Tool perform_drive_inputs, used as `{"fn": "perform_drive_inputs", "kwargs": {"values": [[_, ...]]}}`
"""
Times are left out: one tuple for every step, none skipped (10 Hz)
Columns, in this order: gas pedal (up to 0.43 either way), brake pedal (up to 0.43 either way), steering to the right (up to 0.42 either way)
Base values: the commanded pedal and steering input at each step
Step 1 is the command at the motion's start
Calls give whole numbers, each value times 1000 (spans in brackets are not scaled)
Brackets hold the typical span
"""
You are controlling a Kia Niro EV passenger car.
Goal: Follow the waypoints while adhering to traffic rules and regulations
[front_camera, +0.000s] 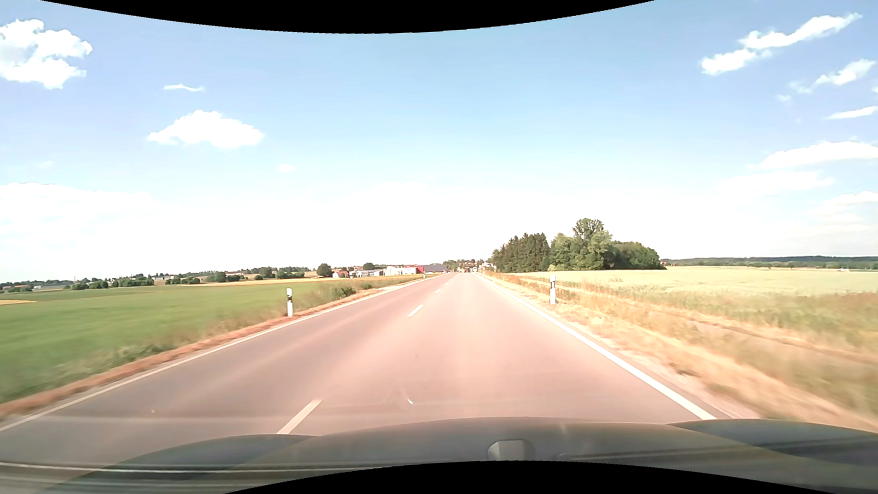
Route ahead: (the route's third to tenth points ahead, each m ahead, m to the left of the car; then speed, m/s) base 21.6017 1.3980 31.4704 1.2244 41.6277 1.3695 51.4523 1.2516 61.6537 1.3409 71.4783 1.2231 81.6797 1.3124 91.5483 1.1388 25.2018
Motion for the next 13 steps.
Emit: {"fn": "perform_drive_inputs", "kwargs": {"values": [[118,6,0],[118,6,0],[118,6,0],[118,6,0],[118,6,0],[118,6,1],[118,6,2],[118,6,2],[118,6,2],[118,6,2],[118,6,2],[118,6,2],[118,6,2]]}}
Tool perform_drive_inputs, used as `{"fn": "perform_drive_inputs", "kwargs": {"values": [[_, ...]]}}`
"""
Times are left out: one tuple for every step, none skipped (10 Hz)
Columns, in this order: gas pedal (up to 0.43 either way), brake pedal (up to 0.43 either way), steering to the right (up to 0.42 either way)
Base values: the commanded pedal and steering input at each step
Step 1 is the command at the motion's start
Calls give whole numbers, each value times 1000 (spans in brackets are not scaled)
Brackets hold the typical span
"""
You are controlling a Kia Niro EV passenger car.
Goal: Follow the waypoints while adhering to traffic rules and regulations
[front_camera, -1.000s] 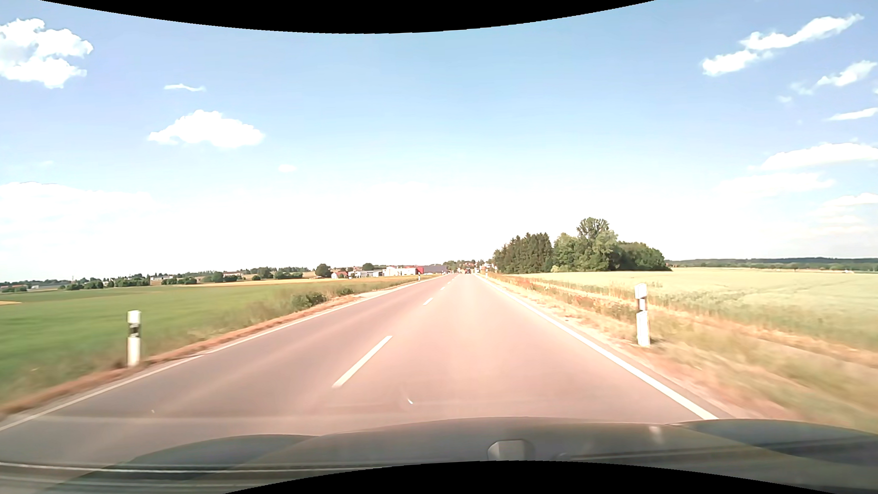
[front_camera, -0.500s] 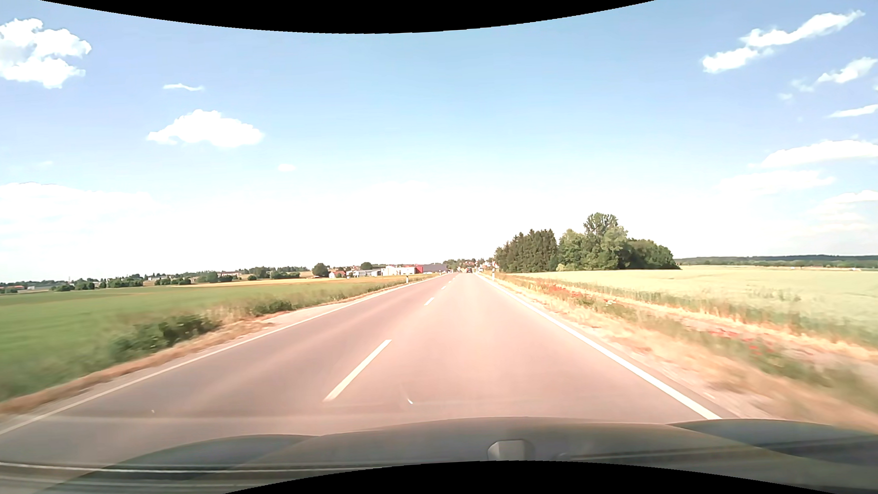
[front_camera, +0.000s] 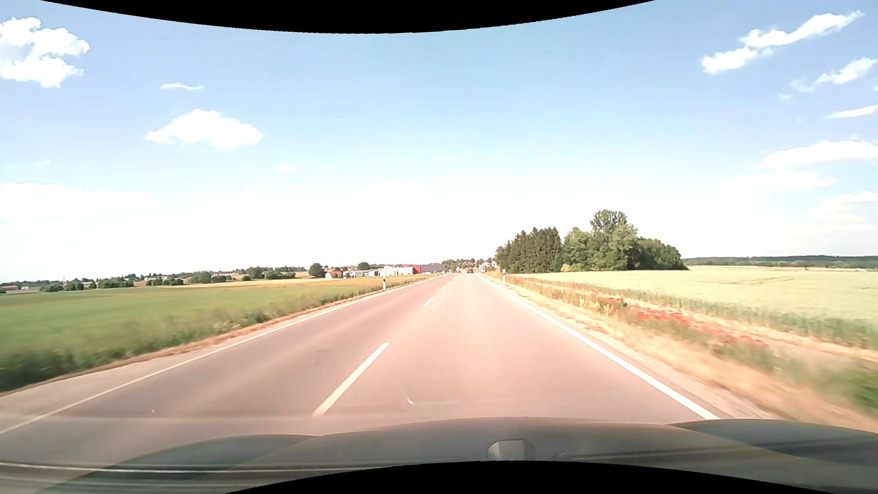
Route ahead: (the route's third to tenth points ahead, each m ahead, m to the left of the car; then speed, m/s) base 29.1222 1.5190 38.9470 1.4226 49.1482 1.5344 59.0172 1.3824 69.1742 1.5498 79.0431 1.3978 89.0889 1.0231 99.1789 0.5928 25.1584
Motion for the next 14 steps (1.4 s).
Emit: {"fn": "perform_drive_inputs", "kwargs": {"values": [[118,6,2],[118,6,2],[118,6,2],[118,6,2],[118,6,2],[118,6,2],[118,6,1],[118,6,2],[118,6,1],[118,6,1],[118,6,1],[118,6,1],[118,6,1],[118,6,1]]}}
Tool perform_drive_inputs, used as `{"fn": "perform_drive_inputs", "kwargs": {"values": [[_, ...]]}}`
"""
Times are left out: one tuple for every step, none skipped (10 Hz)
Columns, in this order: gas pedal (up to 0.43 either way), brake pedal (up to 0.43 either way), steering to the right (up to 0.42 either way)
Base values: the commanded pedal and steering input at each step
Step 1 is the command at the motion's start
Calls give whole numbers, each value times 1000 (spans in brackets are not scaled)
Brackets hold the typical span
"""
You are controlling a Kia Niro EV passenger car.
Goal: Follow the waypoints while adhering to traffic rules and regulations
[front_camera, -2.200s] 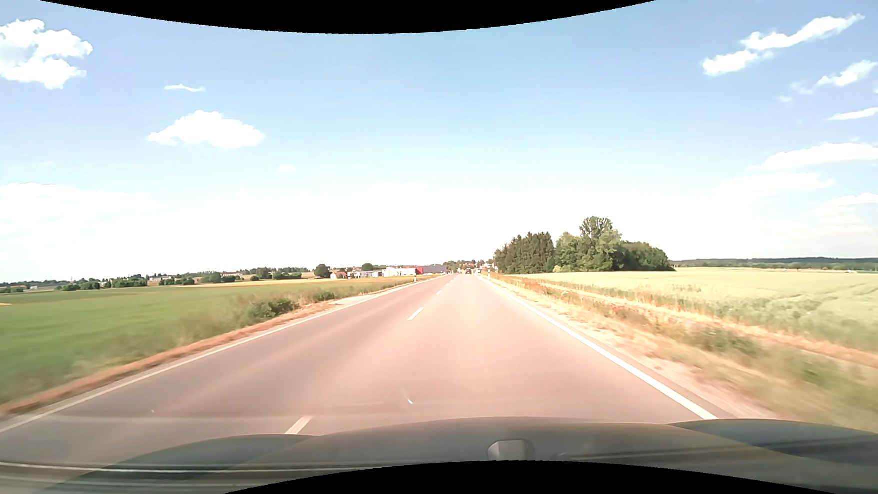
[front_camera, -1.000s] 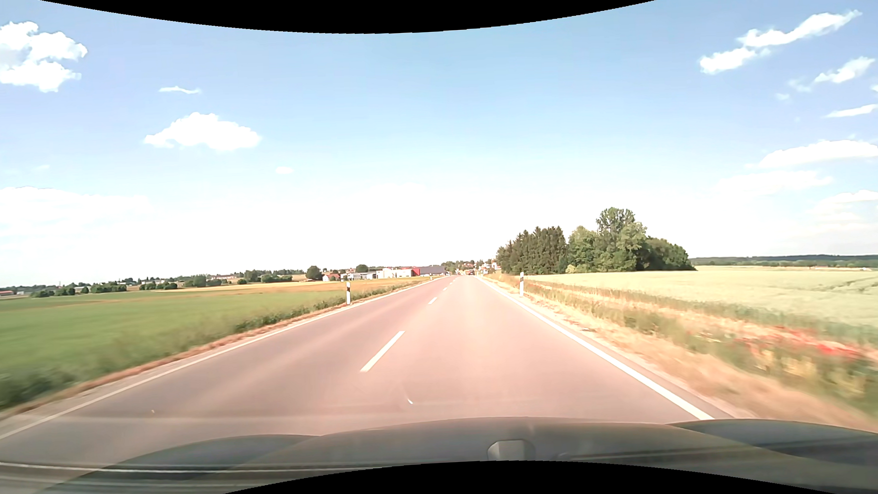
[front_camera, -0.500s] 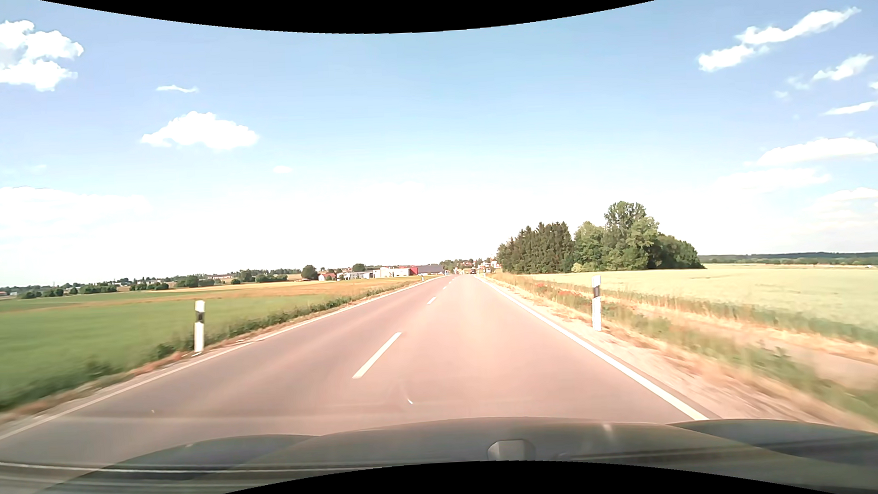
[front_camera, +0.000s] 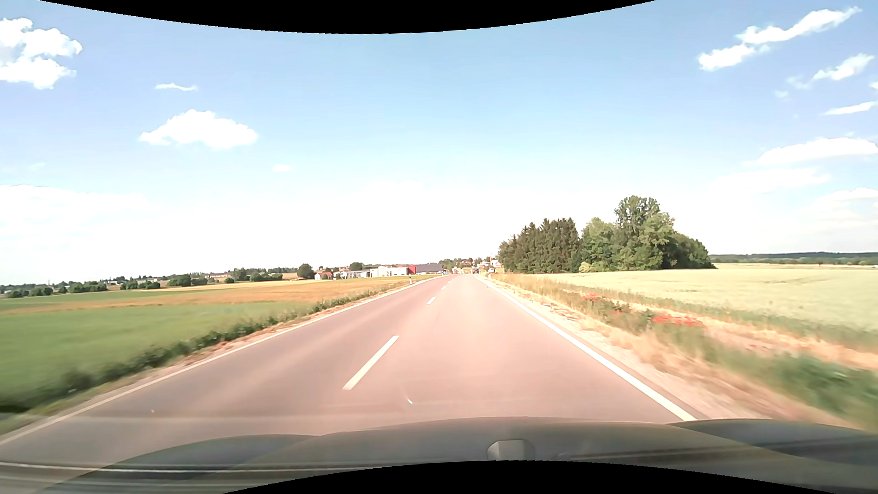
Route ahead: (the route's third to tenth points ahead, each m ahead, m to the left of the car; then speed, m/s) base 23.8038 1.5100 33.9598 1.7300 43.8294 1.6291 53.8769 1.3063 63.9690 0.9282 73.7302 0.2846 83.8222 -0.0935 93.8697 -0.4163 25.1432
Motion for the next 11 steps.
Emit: {"fn": "perform_drive_inputs", "kwargs": {"values": [[118,6,1],[118,6,1],[118,6,1],[118,6,1],[118,6,1],[118,6,1],[118,6,1],[118,6,1],[118,6,1],[118,6,1],[118,6,1]]}}
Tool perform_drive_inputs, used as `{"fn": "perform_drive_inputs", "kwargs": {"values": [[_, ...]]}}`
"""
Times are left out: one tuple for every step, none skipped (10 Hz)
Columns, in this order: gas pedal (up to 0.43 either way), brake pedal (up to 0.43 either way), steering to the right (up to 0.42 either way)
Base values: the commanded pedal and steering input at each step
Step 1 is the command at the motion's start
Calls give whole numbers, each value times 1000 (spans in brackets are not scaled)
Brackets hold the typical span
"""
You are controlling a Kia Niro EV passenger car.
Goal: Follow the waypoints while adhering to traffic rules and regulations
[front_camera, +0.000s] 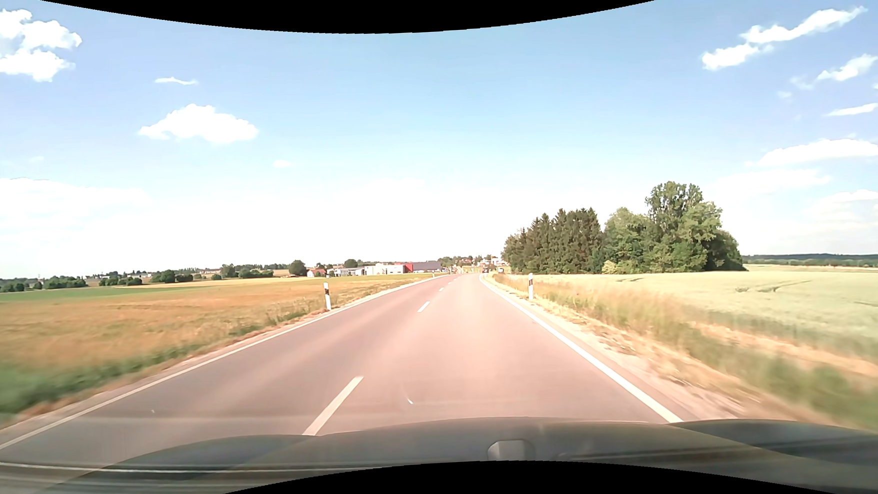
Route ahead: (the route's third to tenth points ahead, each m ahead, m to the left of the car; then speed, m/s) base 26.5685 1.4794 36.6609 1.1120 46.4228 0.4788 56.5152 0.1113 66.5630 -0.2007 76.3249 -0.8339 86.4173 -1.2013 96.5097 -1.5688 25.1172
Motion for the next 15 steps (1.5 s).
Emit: {"fn": "perform_drive_inputs", "kwargs": {"values": [[118,6,1],[118,6,1],[118,6,1],[118,6,1],[118,6,1],[118,6,2],[118,6,3],[118,6,4],[118,6,4],[110,6,4],[59,6,4],[39,6,4],[39,6,4],[39,6,3],[39,6,3]]}}
